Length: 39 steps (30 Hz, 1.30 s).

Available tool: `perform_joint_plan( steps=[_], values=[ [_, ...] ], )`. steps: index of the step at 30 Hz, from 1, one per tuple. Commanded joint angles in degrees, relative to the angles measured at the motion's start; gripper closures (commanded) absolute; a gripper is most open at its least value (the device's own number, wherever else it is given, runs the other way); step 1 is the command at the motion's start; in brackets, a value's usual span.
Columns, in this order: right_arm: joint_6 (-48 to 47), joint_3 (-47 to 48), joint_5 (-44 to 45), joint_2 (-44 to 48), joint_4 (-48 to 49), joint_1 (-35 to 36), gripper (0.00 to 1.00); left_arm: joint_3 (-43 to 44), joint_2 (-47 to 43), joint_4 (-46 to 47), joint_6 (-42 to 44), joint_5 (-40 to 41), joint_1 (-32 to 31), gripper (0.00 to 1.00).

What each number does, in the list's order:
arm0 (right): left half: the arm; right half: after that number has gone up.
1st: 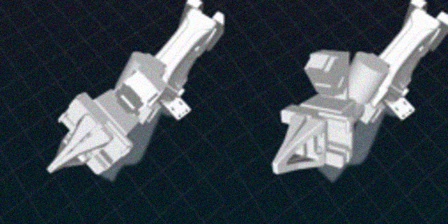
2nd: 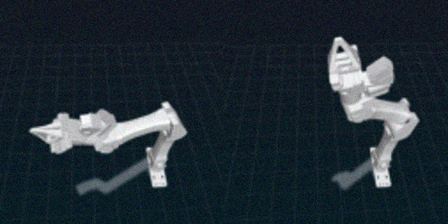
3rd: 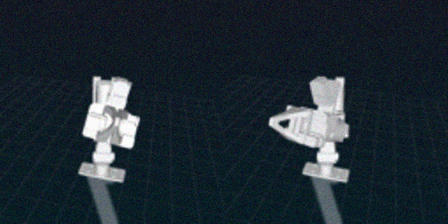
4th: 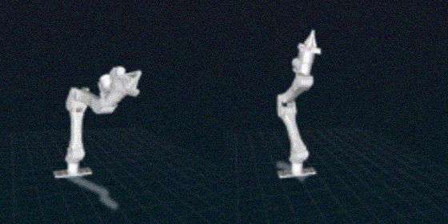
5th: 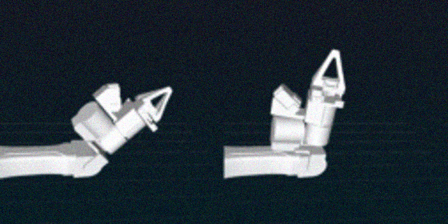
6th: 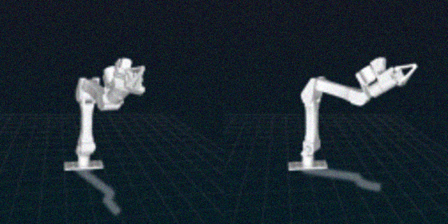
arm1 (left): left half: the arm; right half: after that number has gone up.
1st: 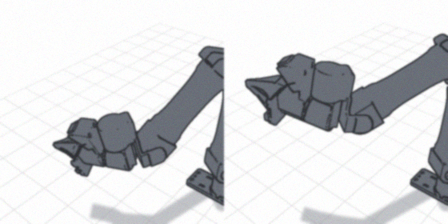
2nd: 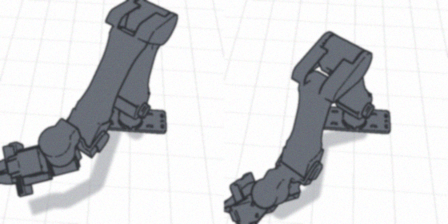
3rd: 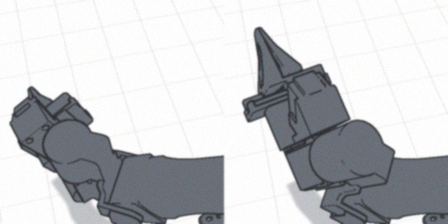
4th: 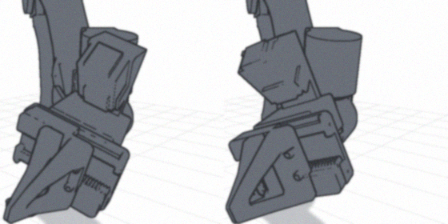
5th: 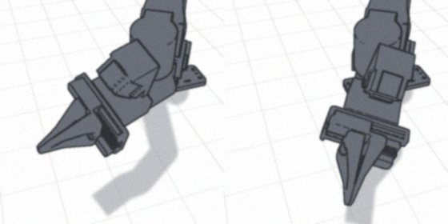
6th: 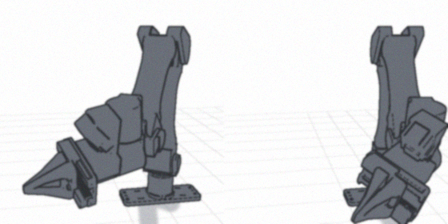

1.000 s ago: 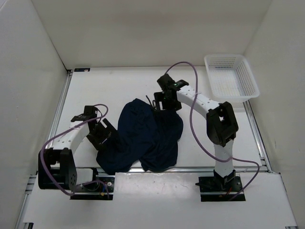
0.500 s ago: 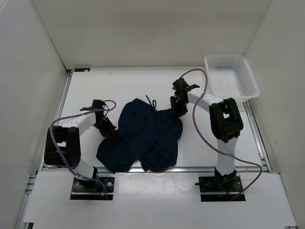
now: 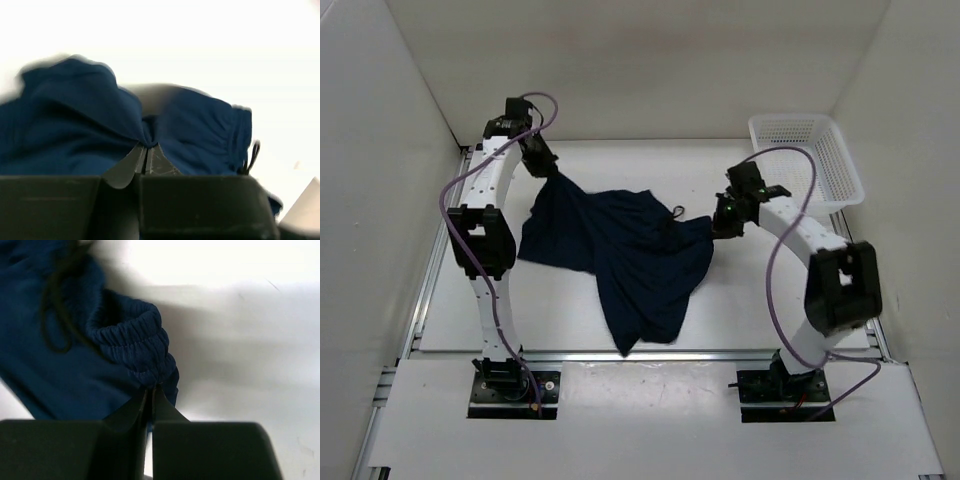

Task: Fold and stack the shorts
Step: Flatten the shorts out

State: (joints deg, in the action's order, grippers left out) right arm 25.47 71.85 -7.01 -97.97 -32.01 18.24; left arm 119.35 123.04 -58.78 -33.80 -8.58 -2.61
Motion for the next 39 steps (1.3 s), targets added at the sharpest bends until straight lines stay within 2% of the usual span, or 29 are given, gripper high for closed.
perform_joint_plan(
  steps=[1,2,3,4,6,8,12,13,14,16,17,18,19,20,21,22,24,27,33,37,39],
  values=[
    [5.54,-4.87,2.25,9.19,0.98,1.09,1.0,15.54,1.66,-7.05,2.33,4.54,-1.43,0.88],
    [7.81,-7.67,2.96,11.55,1.68,2.4,1.0,16.52,3.5,-6.35,2.34,4.54,-2.13,0.75],
    [9.05,-8.83,4.62,12.27,2.38,3.02,1.0,16.53,4.21,-6.34,3.21,3.93,-2.74,0.39],
    [10.02,-10.4,5.42,12.8,2.39,3.55,1.0,16.53,4.22,-6.34,4.52,2.01,-2.75,0.31],
    [11.52,-10.94,6.91,12.81,3.01,3.56,1.0,15.57,2.31,-9.5,5.15,3.03,-4.41,0.21],
    [11.53,-10.25,6.92,11.06,3.01,3.56,1.0,7.77,-3.04,-9.51,6.73,8.02,-7.48,0.0],
    [10.91,-8.49,7.97,9.12,3.01,3.56,1.0,-13.75,-24.97,-4.86,7.61,9.38,-11.53,0.0],
    [10.39,-7.79,7.97,9.12,3.01,2.17,1.0,-23.45,-28.53,-4.33,6.04,9.37,-12.67,0.0],
    [10.39,-7.09,7.28,8.59,3.01,1.63,1.0,-28.77,-31.78,-3.54,4.98,7.37,-12.68,0.0],
    [9.86,-7.08,6.74,8.59,3.01,0.49,1.0,-39.49,-40.81,-0.73,3.14,3.5,-14.08,0.16],
    [9.86,-6.38,5.35,8.59,3.01,-0.65,1.0,-49.46,-43.3,2.15,0.08,-0.26,-15.31,0.23],
    [9.16,-6.38,5.34,8.07,2.48,-0.66,1.0,-54.18,-45.5,3.92,-1.6,-2.21,-15.93,0.3],
    [8.46,-5.77,4.64,8.06,2.48,-1.44,1.0,-58.57,-48.92,5.94,-3.36,-4.23,-16.72,0.29],
    [8.45,-5.76,4.63,8.06,1.87,-2.15,1.0,-66.01,-50.17,8.14,-6.68,-5.91,-18.38,0.23],
    [7.84,-5.15,4.63,8.06,1.86,-2.16,1.0,-68.87,-50.79,11.38,-8.11,-8.45,-18.92,0.1],
    [7.84,-5.15,4.63,8.06,1.34,-2.85,1.0,-70.99,-50.8,12.63,-9.17,-9.43,-19.44,0.01],
    [7.22,-5.15,4.11,8.67,0.73,-3.47,1.0,-74.07,-50.8,14.48,-10.49,-9.44,-20.85,0.01],
    [6.69,-6.46,4.1,9.81,0.72,-4.7,1.0,-74.09,-46.94,16.51,-10.5,-9.44,-21.38,0.01],
    [6.69,-8.13,3.05,11.49,0.72,-5.32,1.0,-72.06,-35.96,20.9,-9.36,-8.56,-22.44,0.14],
    [6.69,-8.66,2.43,12.1,0.72,-5.32,1.0,-68.47,-29.19,22.49,-8.83,-8.56,-22.96,0.33],
    [6.69,-8.66,2.43,12.63,0.72,-5.32,1.0,-65.67,-26.46,22.49,-8.3,-7.95,-22.96,0.75]
  ],
)
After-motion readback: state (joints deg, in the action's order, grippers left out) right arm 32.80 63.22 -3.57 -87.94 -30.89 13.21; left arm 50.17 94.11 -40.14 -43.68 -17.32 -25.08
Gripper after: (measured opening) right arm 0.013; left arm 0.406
